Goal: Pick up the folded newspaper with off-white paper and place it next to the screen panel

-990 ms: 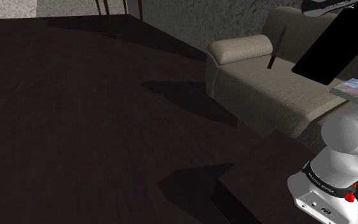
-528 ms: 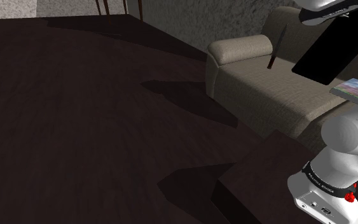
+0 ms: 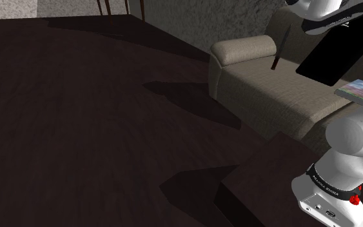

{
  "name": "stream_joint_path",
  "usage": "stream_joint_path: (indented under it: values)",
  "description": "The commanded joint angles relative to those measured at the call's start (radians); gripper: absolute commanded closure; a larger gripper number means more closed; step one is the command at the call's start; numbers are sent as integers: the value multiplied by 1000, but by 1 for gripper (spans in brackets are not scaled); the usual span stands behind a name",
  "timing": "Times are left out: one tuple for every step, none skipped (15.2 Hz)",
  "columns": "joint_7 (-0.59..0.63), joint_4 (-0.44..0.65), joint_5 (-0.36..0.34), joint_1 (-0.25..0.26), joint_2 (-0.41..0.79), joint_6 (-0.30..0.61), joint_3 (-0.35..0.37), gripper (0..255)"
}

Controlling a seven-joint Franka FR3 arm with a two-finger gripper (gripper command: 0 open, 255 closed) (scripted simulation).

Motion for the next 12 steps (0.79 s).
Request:
stream_joint_path:
  values:
    - [27,-15,-15,0,6,2,0,255]
    - [40,-22,-23,0,9,3,0,255]
    - [53,-29,-31,-1,13,4,0,255]
    - [66,-36,-38,-1,16,5,0,255]
    - [79,-43,-46,-1,20,6,0,255]
    - [92,-49,-53,-1,23,7,0,255]
    - [104,-56,-61,-1,27,7,0,255]
    - [117,-62,-68,-2,31,8,0,255]
    - [130,-68,-76,-2,36,9,-1,255]
    - [143,-74,-83,-2,40,9,-1,255]
    - [156,-79,-91,-2,45,10,-1,255]
    - [169,-85,-98,-2,49,10,-1,255]
